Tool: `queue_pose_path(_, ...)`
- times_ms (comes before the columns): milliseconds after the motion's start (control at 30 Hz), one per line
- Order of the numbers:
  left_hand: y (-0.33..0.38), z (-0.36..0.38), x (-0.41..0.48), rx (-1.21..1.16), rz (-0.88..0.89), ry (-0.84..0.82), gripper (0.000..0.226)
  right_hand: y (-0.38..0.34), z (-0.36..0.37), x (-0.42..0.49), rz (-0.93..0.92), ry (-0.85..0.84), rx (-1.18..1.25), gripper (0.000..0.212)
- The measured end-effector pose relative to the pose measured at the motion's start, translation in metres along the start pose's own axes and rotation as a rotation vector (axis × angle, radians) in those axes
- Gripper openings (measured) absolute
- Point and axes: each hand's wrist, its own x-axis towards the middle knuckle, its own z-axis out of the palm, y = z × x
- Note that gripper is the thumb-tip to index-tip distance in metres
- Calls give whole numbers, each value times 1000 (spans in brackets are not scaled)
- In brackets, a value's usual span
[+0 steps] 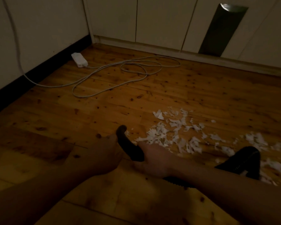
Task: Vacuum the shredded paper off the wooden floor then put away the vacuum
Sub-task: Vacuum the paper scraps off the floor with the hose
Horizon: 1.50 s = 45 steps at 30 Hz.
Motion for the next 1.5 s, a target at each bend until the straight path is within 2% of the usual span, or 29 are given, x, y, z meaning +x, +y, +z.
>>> queue_pose_path(67, 6, -1, -9, 102, 10, 29, 56, 1, 8, -10, -12, -18, -3, 39)
queue_pose_path(167, 18, -6, -29, 284, 165, 38, 65, 0, 21, -25, -47, 8, -35, 42)
queue_pose_path(267, 33, -5, -53, 443, 280, -55, 59, -3, 32, -43, -81, 77, -51, 46)
queue_pose_path(333, 39, 1, -64, 518, 344, -53, 55, -7, 38, -55, -93, 96, -60, 49)
queue_pose_path(433, 47, 6, -75, 549, 443, 12, 46, -11, 41, -73, -101, 96, -90, 47)
queue_pose_path(500, 50, 10, -79, 559, 588, 32, 41, -14, 39, -91, -86, 116, -127, 46)
queue_pose_path(600, 53, 24, -77, 547, 746, 50, 50, -11, 35, -119, -54, 183, -250, 50)
queue_pose_path(700, 63, 40, -75, 563, 865, 47, 60, 5, 42, -158, -68, 348, -297, 57)
queue_pose_path(767, 63, 45, -72, 577, 923, 42, 66, 28, 47, -188, -36, 615, -279, 62)
queue_pose_path(833, 69, 46, -69, 603, 950, 32, 73, 64, 50, -230, 202, 865, -315, 72)
queue_pose_path(867, 70, 46, -66, 609, 975, 47, 74, 82, 51, -251, 390, 885, -327, 82)
queue_pose_path(900, 71, 45, -64, 623, 987, 53, 75, 100, 52, -270, 584, 821, -320, 94)
queue_pose_path(933, 73, 45, -64, 642, 1009, 58, 75, 115, 57, -292, 780, 684, -303, 104)
queue_pose_path(1000, 74, 43, -64, 670, 985, 42, 75, 137, 64, -327, 1032, 393, -353, 109)
queue_pose_path(1067, 75, 42, -62, 672, 945, -4, 73, 151, 61, -348, 1097, 209, -426, 93)
queue_pose_path(1133, 89, 35, -72, 727, 921, -101, 67, 158, 50, -357, 1111, 118, -399, 68)
queue_pose_path(1233, 103, 29, -79, 777, 880, -125, 44, 163, 49, -361, 1092, 62, -415, 52)
queue_pose_path(1367, 110, 32, -77, 832, 823, -212, 41, 157, 70, -374, 1094, 95, -434, 54)
queue_pose_path(1500, 127, 37, -71, 819, 875, -132, 38, 152, 78, -398, 1166, 187, -356, 56)
